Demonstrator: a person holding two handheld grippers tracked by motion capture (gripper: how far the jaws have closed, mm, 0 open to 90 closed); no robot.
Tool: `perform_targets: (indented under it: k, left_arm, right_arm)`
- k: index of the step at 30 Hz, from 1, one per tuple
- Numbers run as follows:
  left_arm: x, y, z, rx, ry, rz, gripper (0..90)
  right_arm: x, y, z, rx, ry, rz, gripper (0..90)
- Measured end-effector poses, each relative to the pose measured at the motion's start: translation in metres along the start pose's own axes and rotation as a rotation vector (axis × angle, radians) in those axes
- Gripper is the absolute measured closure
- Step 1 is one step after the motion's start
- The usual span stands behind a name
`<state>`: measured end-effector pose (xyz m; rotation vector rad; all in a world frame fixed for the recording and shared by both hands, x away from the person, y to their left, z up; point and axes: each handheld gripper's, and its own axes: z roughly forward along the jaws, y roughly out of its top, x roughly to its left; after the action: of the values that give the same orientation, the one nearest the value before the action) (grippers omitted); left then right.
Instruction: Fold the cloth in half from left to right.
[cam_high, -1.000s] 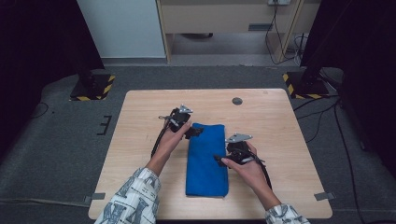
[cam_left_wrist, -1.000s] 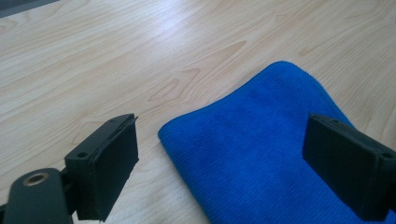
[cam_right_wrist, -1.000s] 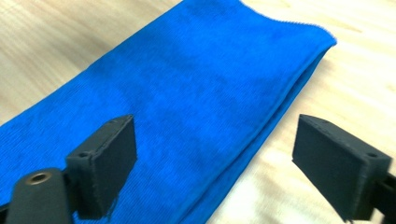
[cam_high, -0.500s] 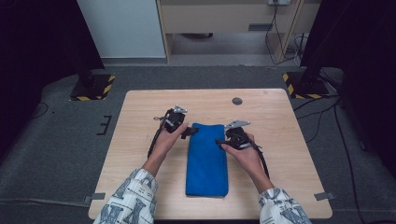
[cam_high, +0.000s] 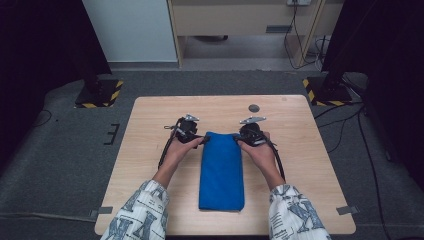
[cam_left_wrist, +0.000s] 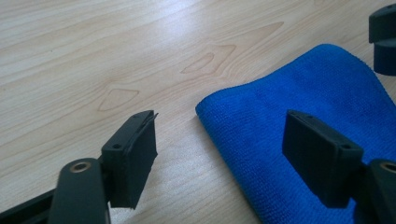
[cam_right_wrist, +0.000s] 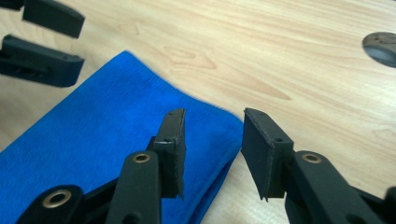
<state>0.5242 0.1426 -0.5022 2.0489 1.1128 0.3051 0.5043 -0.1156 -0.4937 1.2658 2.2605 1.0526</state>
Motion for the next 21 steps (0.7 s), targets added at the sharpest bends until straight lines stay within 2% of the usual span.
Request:
perform_targets:
  k: [5,9,13,18,21]
  left_arm:
    - [0.002,0.001,-0.001,-0.028,0.010,-0.009,31.8]
    - [0.004,-0.001,0.004,-0.019,0.015,-0.013,34.8]
    - [0.003,-0.004,0.013,0.013,0.021,-0.004,36.0]
    - [0.004,-0.008,0.023,0.033,0.036,-0.011,40.8]
    - [0.003,-0.009,0.027,0.036,0.038,0.003,44.6]
  right_arm:
    - [-0.005,0.006,0.005,0.010,-0.015,0.029,54.4]
    - [-0.009,0.006,0.014,0.035,-0.025,0.043,52.4]
    - [-0.013,0.004,0.024,0.038,-0.026,0.071,49.2]
    - [-0.014,0.000,0.035,0.063,-0.018,0.075,49.9]
    - [-0.016,-0.001,0.038,0.067,-0.010,0.086,54.1]
